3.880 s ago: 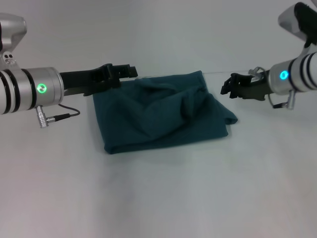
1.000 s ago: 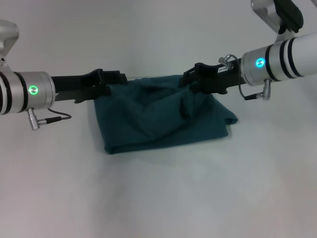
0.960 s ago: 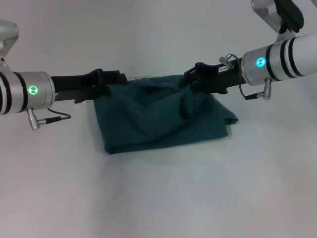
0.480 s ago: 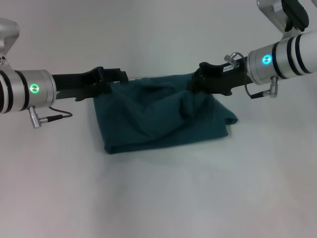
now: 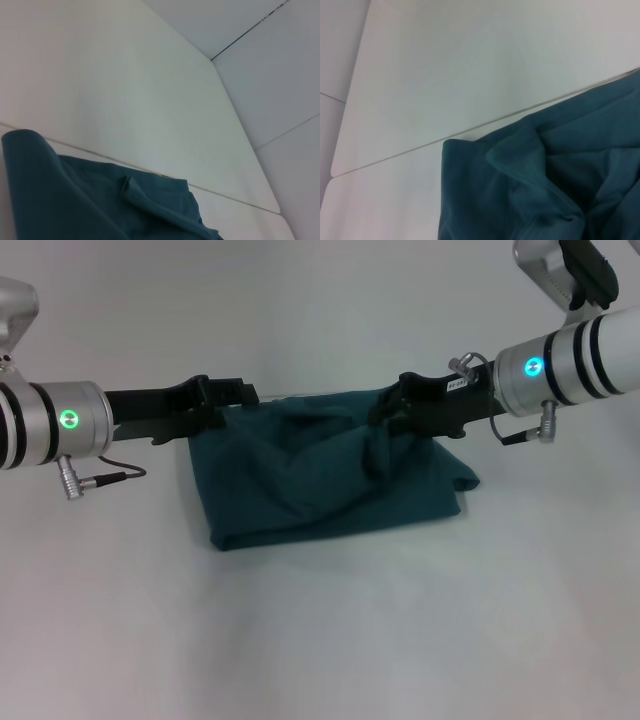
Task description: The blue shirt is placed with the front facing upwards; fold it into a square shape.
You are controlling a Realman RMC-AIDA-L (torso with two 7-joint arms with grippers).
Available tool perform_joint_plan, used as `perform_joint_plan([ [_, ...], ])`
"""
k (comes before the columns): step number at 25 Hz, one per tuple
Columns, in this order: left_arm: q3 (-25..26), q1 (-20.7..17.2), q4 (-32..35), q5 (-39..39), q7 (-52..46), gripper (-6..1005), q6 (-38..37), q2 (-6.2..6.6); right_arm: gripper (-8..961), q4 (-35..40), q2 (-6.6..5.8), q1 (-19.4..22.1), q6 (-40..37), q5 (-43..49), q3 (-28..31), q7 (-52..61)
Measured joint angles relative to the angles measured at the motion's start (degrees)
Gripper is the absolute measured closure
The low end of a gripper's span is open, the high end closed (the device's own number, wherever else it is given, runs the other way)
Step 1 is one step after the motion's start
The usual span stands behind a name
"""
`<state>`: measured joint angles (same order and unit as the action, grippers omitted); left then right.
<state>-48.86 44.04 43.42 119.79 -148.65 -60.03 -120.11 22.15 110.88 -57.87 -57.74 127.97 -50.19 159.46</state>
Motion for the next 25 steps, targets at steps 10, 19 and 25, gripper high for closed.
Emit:
perform_joint_plan([
  [10, -0.28, 0.14, 0.0, 0.0, 0.1, 367, 0.57, -0.38, 624, -2.12, 0.39, -0.91, 3.92, -0.01, -0.91, -0.19],
  [19, -0.36, -0.04, -0.09, 0.19, 0.12, 367, 1.04, -0.58, 733, -2.16, 0.49, 0.12, 3.63, -1.22, -0.13, -2.29],
  [25, -0.46, -0.05, -0.31, 0.13, 0.12, 367, 1.32, -0.56, 858, -2.2, 0.48, 0.12, 3.25, -1.34, 0.39, -1.96],
])
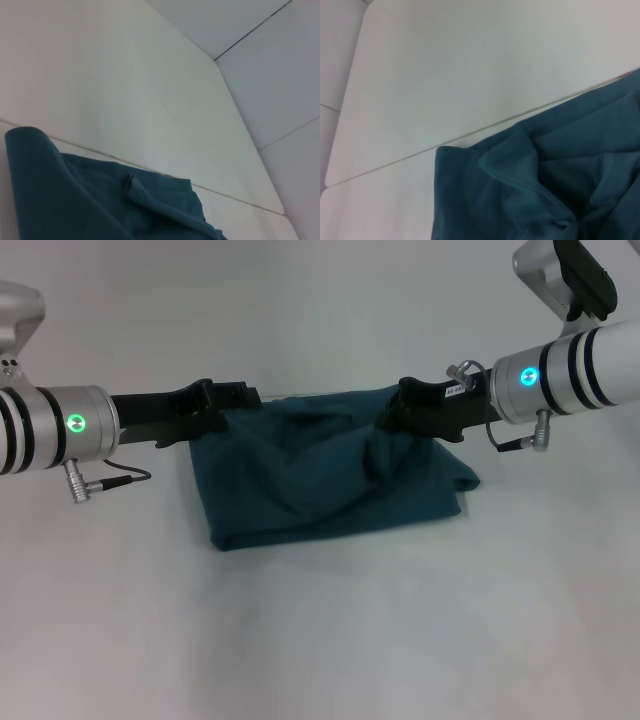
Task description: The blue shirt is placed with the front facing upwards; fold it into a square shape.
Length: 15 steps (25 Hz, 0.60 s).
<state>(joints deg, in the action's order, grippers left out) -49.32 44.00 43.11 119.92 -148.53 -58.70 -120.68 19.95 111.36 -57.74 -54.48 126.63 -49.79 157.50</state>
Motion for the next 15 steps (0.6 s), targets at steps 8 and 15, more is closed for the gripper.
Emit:
perform_joint_plan([
  [8, 0.05, -0.21, -0.05, 0.02, 0.0, 367, 0.09, 0.01, 845, 0.25, -0.47, 0.48, -2.3, -0.05, 3.94, -0.05],
  [15, 0.09, -0.14, -0.05, -0.11, 0.04, 366, 0.15, 0.01, 811, -0.02, -0.54, 0.61, -2.94, -0.03, 3.71, 0.01],
])
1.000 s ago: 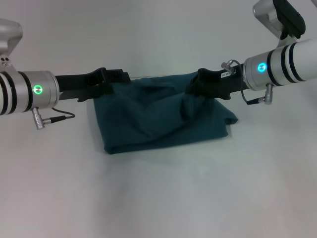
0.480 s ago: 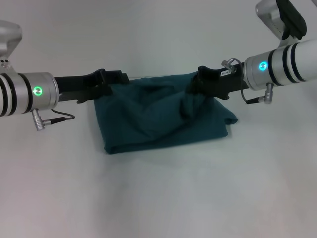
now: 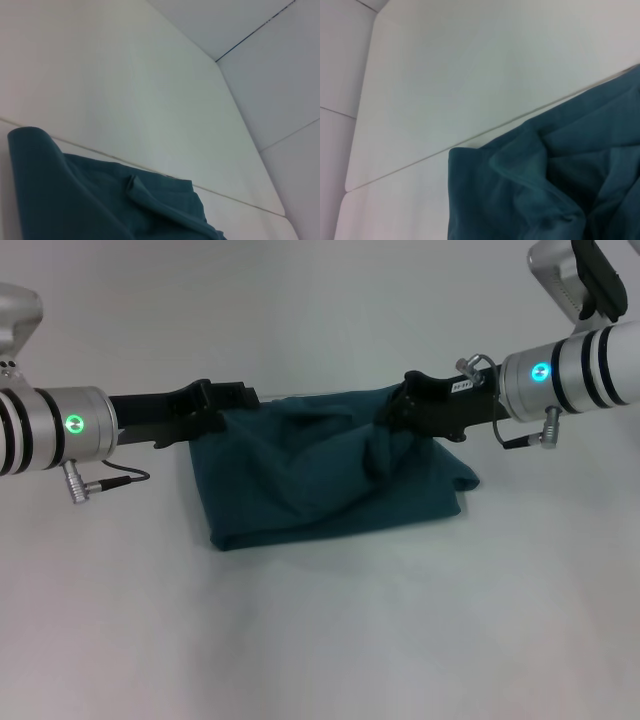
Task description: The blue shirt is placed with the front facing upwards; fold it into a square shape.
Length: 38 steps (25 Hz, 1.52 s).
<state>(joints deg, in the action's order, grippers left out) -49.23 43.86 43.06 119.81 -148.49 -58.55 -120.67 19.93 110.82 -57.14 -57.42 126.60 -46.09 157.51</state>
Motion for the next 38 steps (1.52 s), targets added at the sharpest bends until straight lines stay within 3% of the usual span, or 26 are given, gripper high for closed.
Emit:
perform_joint_plan([
  [2, 0.04, 0.01, 0.0, -0.01, 0.01, 366, 0.04, 0.0, 801, 0.0, 0.0, 0.01, -0.44, 0.01, -0.08, 0.0],
  [9, 0.15, -0.06, 0.0, -0.02, 0.04, 366, 0.15, -0.06, 609, 0.0, 0.05, 0.01, -0.04, 0.05, 0.22, 0.13],
  [15, -0.07, -0.07, 0.0, -0.02, 0.05, 366, 0.57, -0.15, 484, -1.19, 0.82, -0.33, 2.76, 0.02, 0.24, 0.14],
  [21, -0.08, 0.14, -0.07, 0.03, 0.12, 366, 0.79, -0.24, 481, -1.87, 1.33, -0.66, 3.84, -0.03, 0.41, -0.41],
  [26, -0.16, 0.04, -0.09, 0.04, 0.14, 366, 0.84, -0.28, 614, -1.3, 2.17, -0.06, 4.76, -0.04, 1.27, -1.16],
  [38, -0.17, 0.21, -0.09, 0.06, 0.14, 366, 0.81, -0.26, 872, -0.95, 2.18, -0.26, 3.81, -0.04, 1.51, -2.11],
])
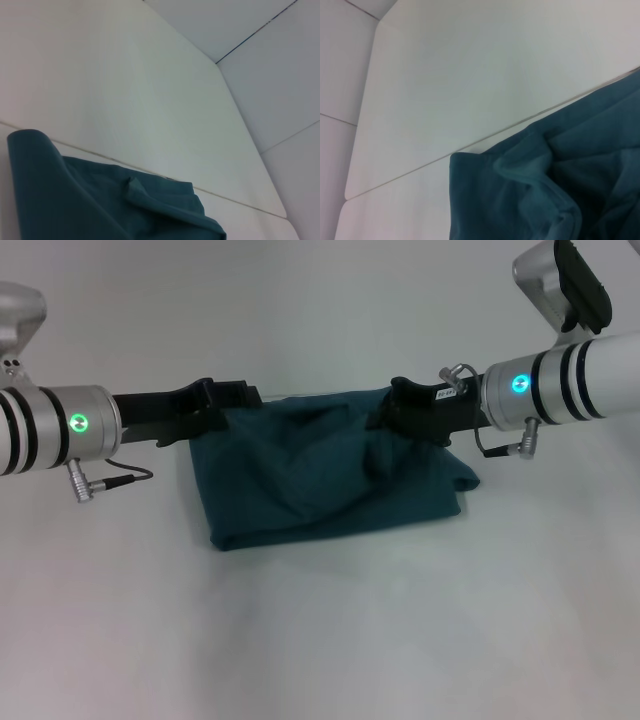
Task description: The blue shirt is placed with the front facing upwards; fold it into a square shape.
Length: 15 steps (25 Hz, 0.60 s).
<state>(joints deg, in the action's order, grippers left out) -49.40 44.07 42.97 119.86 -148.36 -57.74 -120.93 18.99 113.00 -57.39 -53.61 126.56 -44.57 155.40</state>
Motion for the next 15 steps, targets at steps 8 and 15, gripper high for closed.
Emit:
perform_joint_plan([
  [8, 0.05, -0.13, 0.0, 0.1, 0.0, 366, -0.01, 0.0, 934, 2.57, -0.94, 1.48, -2.5, 0.0, 0.86, 0.64],
  [15, 0.26, -0.27, 0.0, 0.01, 0.0, 366, 0.0, 0.0, 932, 6.89, -2.12, 3.45, -8.47, 0.0, 3.01, 1.37],
])
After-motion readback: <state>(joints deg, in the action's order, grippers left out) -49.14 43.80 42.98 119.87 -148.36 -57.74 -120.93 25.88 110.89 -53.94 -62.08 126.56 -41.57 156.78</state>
